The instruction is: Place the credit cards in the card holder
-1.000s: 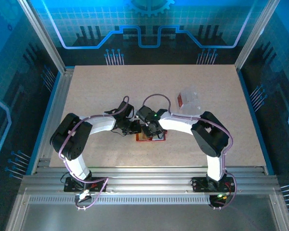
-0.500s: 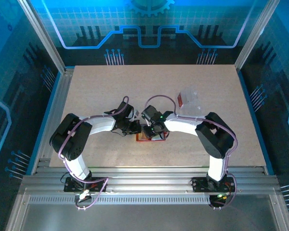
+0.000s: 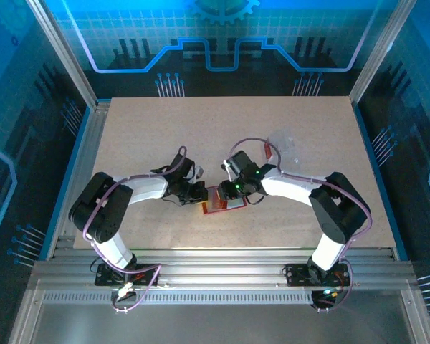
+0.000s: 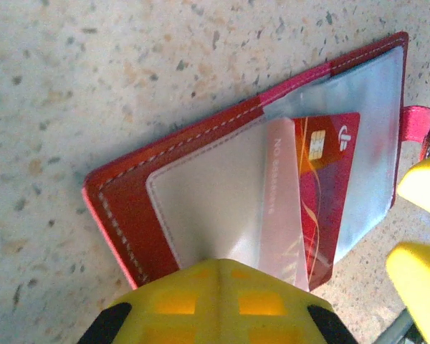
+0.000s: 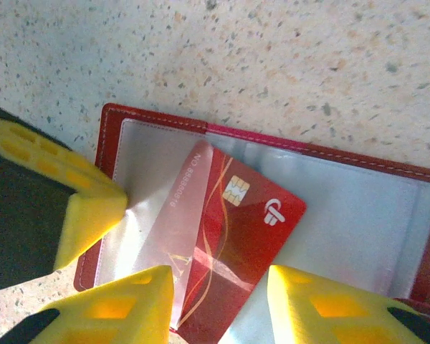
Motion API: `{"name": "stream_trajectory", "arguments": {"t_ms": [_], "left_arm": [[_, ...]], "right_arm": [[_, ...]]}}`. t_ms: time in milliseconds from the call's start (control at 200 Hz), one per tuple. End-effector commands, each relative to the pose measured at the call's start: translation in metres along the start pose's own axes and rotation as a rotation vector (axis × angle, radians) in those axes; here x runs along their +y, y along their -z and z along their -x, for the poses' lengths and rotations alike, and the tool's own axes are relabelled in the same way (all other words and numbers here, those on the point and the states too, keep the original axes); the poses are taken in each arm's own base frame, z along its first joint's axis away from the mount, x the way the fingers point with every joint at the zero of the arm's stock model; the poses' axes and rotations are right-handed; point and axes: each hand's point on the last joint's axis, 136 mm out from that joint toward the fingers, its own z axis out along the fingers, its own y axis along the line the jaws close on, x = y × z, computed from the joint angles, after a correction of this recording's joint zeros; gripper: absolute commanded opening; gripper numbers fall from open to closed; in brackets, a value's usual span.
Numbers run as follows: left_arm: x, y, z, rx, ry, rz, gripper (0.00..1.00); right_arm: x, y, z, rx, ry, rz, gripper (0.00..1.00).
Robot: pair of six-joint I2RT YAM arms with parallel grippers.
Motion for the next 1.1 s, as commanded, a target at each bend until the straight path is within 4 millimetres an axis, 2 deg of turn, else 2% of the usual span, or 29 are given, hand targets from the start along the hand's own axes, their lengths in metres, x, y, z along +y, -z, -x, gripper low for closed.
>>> {"name": "stream_trajectory", "arguments": {"t_ms": [0, 160, 355, 580, 855, 1091], "left_arm": [[-0.013, 0.015, -0.003, 0.001, 0.027, -0.063, 0.07], [-0.027, 0.029, 0.001, -0.033, 0.022, -0.112, 0.1], [-0.014, 0.03, 0.007, -0.053, 0.045, -0.051, 0.05], [0.009, 0.016, 0.011, -0.033, 0.074, 0.014, 0.03], [0.033, -0.005, 0.012, 0.0, 0.086, 0.08, 0.02], [0.038, -0.01, 0.01, 0.011, 0.092, 0.091, 0.02]], "right_arm": [[-0.014, 0.006, -0.005, 0.029, -0.056, -0.036, 0.36], [-0.02, -0.003, -0.008, 0.067, -0.083, -0.041, 0.33], [-0.023, -0.014, -0.007, 0.101, -0.103, -0.052, 0.31], [-0.031, -0.021, -0.002, 0.11, -0.101, -0.11, 0.31], [-0.025, -0.022, 0.004, 0.114, -0.076, -0.11, 0.34], [-0.024, -0.026, 0.01, 0.134, -0.025, -0.189, 0.37]]}}
